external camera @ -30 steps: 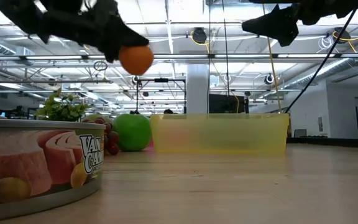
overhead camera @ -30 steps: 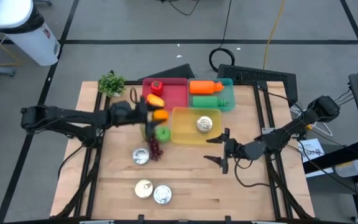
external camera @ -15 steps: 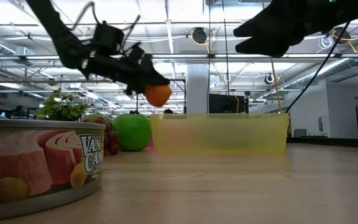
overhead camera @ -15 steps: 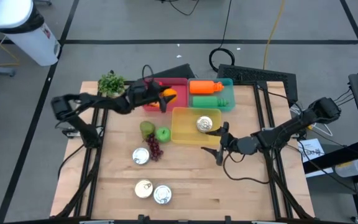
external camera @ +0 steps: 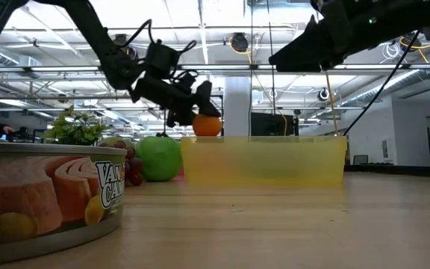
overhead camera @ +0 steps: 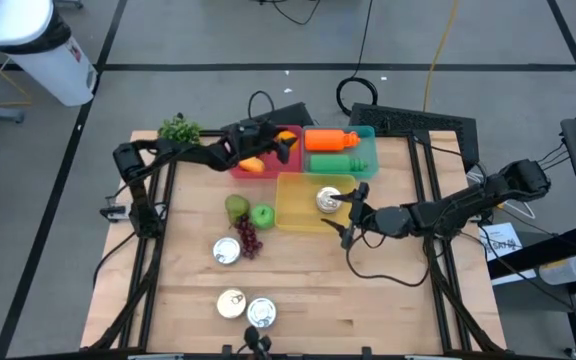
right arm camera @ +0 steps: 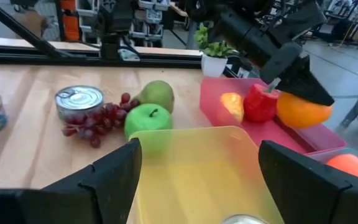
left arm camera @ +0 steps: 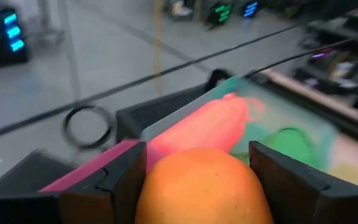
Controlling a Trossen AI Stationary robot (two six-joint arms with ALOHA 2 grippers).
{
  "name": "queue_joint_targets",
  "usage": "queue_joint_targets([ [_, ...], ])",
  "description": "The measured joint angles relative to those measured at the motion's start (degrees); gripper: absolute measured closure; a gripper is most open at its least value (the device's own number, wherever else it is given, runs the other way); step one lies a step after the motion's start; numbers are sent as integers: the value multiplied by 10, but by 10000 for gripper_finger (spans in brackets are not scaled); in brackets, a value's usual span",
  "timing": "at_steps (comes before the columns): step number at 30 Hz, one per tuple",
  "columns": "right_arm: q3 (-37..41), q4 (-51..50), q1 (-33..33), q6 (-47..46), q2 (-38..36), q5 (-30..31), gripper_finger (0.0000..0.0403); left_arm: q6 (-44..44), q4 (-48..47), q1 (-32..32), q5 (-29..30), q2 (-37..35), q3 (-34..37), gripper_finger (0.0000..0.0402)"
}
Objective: Pick & Place Food Item
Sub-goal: Put the orange into the red bin
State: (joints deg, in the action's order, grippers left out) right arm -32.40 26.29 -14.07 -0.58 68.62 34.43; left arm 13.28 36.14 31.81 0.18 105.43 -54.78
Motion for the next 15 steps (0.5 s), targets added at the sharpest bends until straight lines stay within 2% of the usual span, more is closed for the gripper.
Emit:
queue_joint_targets([
  [3,0,0,8,11,0,0,94,23,-60,-1,36,0,-14,148],
  [9,0,6,26,37,0,0,94,64,-147,-5,54,1,-35,136],
  [15,0,9,33,38,0,-1,94,72,-245,-17,77,1,-36,149],
])
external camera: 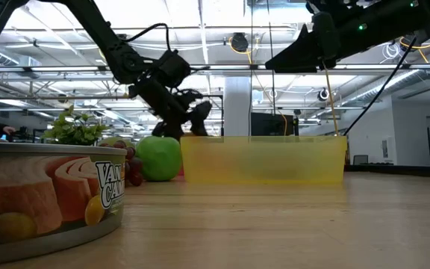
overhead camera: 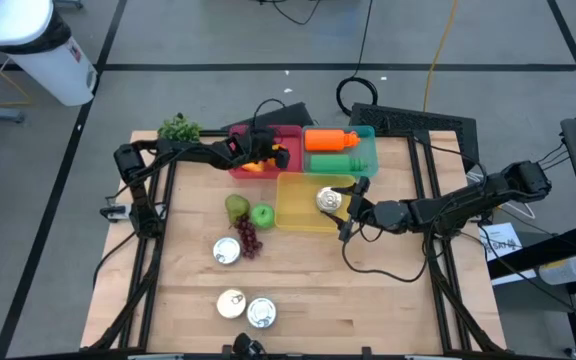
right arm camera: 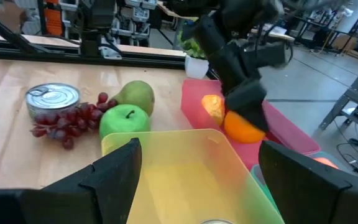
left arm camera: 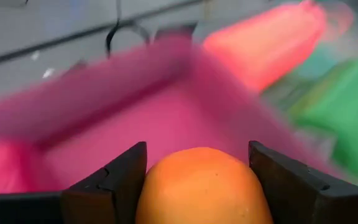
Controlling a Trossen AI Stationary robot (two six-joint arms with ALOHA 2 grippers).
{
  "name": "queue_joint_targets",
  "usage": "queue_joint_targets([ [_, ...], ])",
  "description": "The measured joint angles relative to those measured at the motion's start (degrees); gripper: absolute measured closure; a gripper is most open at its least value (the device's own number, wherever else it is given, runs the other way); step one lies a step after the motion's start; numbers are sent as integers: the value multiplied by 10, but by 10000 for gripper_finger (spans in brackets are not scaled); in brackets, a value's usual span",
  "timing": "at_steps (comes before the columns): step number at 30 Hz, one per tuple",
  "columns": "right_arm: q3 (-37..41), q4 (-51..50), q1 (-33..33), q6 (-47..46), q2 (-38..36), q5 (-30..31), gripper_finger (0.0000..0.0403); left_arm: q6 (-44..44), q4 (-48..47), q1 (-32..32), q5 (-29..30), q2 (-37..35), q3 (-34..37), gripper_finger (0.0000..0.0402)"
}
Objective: Pick & Place Food Item
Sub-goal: Put the orange into the red bin
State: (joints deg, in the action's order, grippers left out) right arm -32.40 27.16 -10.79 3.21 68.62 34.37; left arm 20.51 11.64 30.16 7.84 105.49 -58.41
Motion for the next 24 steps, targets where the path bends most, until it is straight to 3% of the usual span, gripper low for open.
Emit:
queue_joint_targets([
  [7,0,0,0,-6,0,-1,94,2,-103,-7,28,0,0,130],
  [15,0,0,0,-4,0,0,94,4,-118,-7,20,-1,-1,138],
  [24,0,0,0,-4,0,0,94,-7,-134,-7,7,-6,0,97],
])
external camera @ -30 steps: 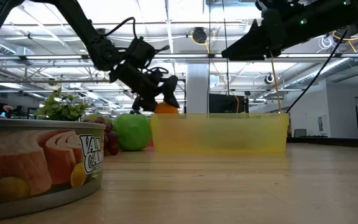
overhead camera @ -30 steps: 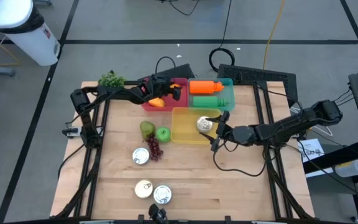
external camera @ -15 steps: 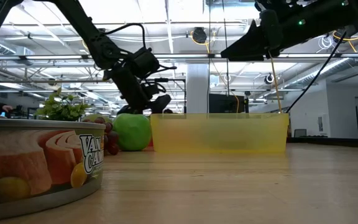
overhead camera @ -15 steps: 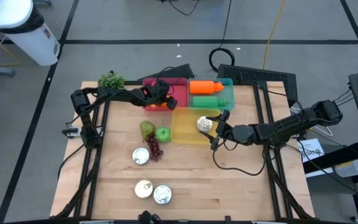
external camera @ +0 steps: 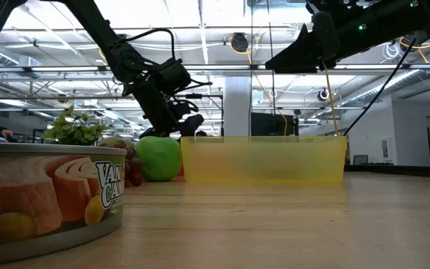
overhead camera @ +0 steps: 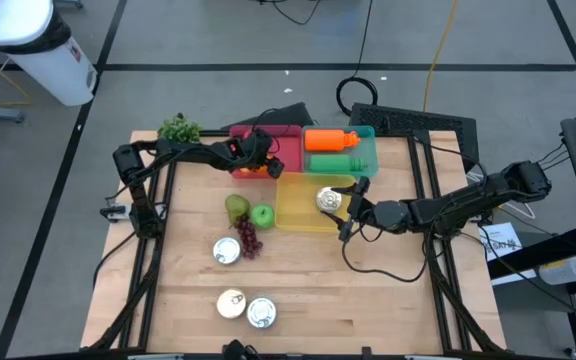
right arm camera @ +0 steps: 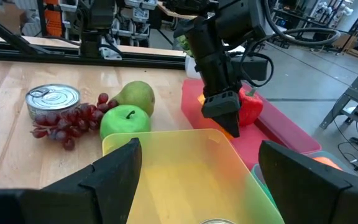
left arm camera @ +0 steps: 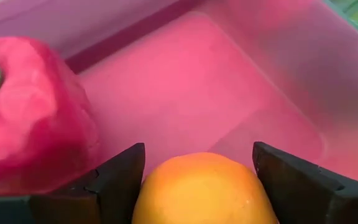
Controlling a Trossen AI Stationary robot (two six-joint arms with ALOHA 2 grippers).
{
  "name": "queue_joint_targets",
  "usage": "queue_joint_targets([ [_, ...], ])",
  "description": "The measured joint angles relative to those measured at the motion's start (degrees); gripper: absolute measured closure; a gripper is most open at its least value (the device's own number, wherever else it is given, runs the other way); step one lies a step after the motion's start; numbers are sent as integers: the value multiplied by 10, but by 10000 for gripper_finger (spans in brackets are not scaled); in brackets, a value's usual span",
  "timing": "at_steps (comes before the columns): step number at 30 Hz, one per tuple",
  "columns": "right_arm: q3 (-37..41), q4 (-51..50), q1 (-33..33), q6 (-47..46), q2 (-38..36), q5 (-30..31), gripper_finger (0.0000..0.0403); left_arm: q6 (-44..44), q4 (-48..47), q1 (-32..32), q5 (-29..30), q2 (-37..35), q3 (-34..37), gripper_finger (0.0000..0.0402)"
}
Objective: Pick & Place Food Item
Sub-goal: Put the orange into the red bin, then put the green apple into the red bin
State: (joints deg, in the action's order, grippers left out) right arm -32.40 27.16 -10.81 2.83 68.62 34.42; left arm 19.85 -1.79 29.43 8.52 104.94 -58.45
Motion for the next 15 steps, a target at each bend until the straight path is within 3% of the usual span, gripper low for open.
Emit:
queue_joint_targets([
  [15,0,-4,0,0,0,0,94,-14,-44,-12,0,-119,1,96],
])
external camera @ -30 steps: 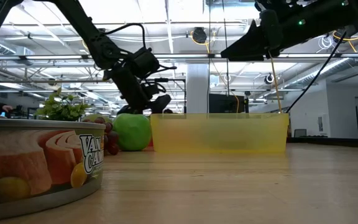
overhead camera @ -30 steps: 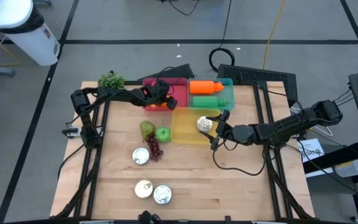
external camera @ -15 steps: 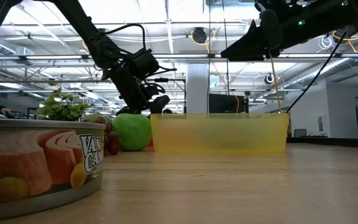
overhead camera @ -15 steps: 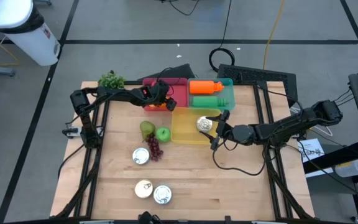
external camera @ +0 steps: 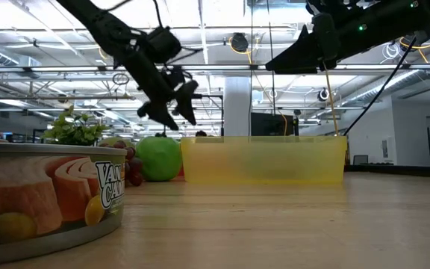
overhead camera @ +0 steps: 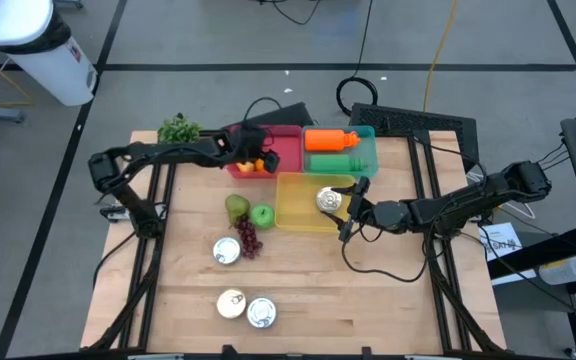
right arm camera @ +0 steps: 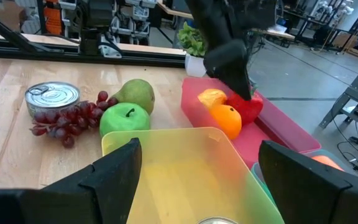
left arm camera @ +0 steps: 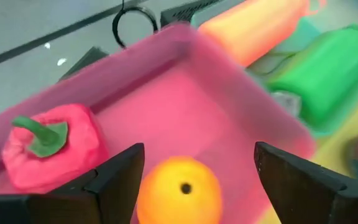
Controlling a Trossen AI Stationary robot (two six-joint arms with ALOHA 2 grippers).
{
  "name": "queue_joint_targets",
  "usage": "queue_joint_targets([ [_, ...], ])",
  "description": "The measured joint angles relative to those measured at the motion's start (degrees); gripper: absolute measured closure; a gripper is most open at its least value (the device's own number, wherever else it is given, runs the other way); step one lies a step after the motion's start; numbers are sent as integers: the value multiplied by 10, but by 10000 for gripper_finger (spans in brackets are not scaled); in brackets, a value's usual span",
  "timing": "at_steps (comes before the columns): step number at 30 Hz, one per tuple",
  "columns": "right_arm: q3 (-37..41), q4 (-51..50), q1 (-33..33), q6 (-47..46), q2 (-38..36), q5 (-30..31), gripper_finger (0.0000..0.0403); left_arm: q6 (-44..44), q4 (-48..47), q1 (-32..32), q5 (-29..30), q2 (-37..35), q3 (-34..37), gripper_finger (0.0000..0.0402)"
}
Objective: Pick & Place Food Item
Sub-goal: Put the green apple into the red bin
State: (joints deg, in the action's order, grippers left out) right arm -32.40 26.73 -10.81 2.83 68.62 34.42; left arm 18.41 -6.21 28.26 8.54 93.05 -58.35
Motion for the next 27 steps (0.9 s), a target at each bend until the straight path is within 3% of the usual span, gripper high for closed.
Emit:
queue_joint_targets([
  [11,0,0,0,-2,0,0,94,42,-119,-118,-3,-104,0,96],
  [20,0,8,-1,-2,0,0,94,31,-224,-211,-10,-114,0,101],
  [27,0,13,-2,-16,0,-1,94,99,-287,-211,-104,-114,0,96],
])
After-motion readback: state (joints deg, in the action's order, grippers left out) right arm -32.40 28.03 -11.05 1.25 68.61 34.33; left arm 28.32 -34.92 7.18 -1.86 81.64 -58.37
